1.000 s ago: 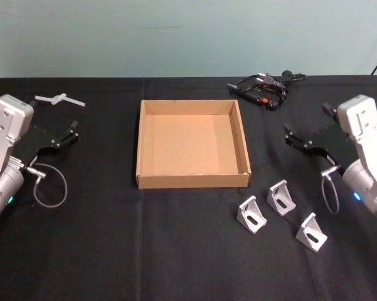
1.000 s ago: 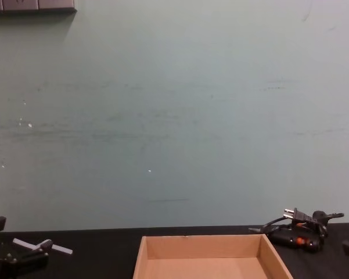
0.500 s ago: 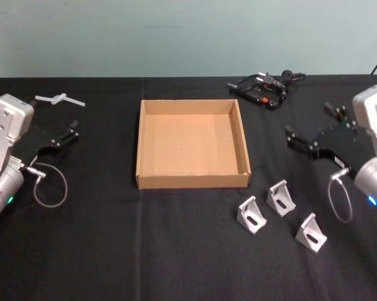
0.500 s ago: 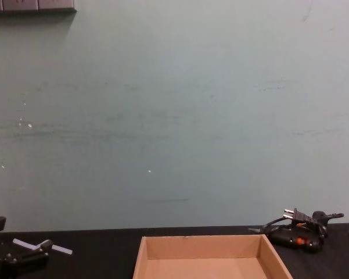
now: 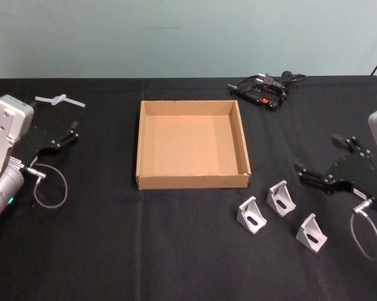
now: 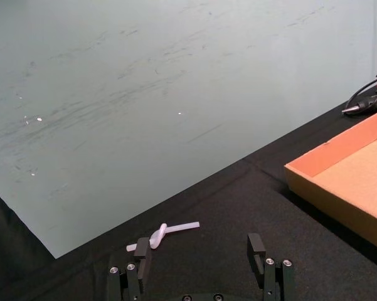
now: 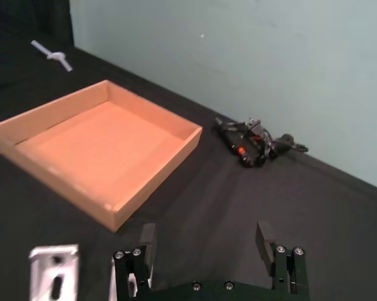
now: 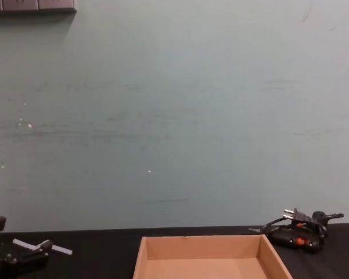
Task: Use one hand to pick up the angle iron from the table and place it into the box.
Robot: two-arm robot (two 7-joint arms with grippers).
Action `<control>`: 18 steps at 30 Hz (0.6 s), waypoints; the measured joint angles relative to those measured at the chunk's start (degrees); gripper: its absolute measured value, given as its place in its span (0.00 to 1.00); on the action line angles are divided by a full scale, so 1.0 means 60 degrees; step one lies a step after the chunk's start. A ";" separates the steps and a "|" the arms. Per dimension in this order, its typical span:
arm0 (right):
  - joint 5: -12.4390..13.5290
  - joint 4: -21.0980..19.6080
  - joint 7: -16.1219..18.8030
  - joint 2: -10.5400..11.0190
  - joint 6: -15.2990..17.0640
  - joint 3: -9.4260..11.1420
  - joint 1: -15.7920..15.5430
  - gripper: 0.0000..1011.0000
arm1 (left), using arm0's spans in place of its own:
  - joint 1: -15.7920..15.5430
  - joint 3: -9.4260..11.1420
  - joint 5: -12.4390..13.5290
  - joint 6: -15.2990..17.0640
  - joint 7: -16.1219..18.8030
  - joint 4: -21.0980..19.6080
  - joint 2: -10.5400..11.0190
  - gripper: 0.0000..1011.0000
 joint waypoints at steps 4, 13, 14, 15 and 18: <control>0.0173 -0.0529 0.0100 0.0281 0.0337 0.0383 -0.0612 0.99 | 0.0000 0.0000 0.0000 0.0000 0.0000 0.0000 0.0000 0.99; 0.0516 -0.1112 0.0515 0.0641 0.1294 0.0872 -0.1347 0.99 | 0.0000 0.0000 0.0000 -0.0001 0.0000 0.0000 0.0000 0.99; 0.0520 -0.1135 0.0536 0.0647 0.1343 0.0882 -0.1393 0.99 | 0.0000 0.0001 0.0000 -0.0001 0.0000 0.0000 0.0000 0.99; 0.0519 -0.1174 0.0590 0.0655 0.1426 0.0885 -0.1473 0.99 | -0.0001 0.0000 0.0000 0.0000 0.0000 0.0000 0.0000 0.99; 0.0487 -0.1252 0.0669 0.0659 0.1541 0.0880 -0.1677 0.99 | 0.0000 0.0000 0.0000 0.0000 0.0000 0.0000 0.0000 0.99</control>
